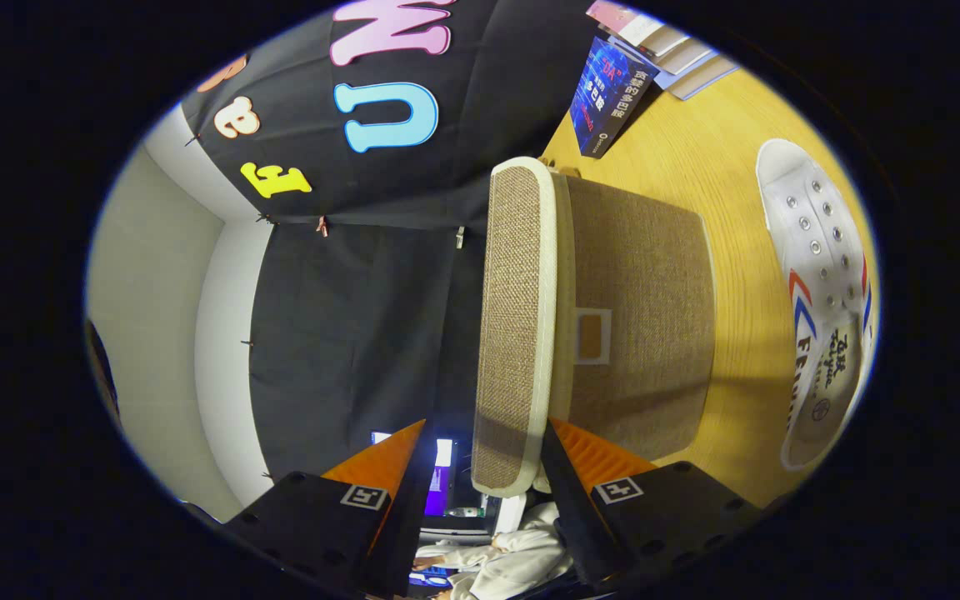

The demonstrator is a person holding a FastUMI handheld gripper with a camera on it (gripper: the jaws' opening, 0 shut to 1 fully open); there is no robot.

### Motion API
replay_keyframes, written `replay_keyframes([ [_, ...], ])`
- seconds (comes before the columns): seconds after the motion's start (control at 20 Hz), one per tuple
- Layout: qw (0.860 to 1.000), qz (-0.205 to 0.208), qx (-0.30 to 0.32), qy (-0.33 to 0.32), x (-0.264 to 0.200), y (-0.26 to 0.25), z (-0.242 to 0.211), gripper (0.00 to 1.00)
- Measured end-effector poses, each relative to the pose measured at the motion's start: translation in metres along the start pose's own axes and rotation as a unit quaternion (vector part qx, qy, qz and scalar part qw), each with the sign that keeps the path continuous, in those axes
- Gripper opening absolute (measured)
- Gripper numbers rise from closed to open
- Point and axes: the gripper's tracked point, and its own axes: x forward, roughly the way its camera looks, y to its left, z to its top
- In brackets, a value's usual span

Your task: Open the storage box then place both shoes into the box .Put the left shoe in first, then the right shoe, with the right side of both shoes facing outward in a uniform manner.

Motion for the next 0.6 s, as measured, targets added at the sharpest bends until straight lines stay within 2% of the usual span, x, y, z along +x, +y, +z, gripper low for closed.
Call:
replay_keyframes([
  [0.05,1.0,0.002,0.002,-0.004,0.0,0.004,0.001,0.75],
  [0.1,1.0,0.005,0.003,-0.009,0.001,0.007,0.003,0.6],
  [0.15,1.0,0.015,0.011,-0.001,0.002,0.013,0.0,0.53],
  [0.2,1.0,0.011,0.018,0.001,0.002,0.013,0.0,0.53],
  [0.25,1.0,-0.015,0.016,-0.014,0.001,0.002,0.011,0.35],
  [0.3,1.0,-0.014,0.017,-0.017,0.005,0.001,0.008,0.17],
  [0.35,1.0,-0.012,0.023,-0.012,0.009,0.006,0.005,0.17],
  [0.4,1.0,-0.017,0.022,-0.013,0.007,0.006,0.005,0.08],
  [0.6,0.999,-0.028,0.014,-0.012,0.011,0.014,0.002,0.05],
])
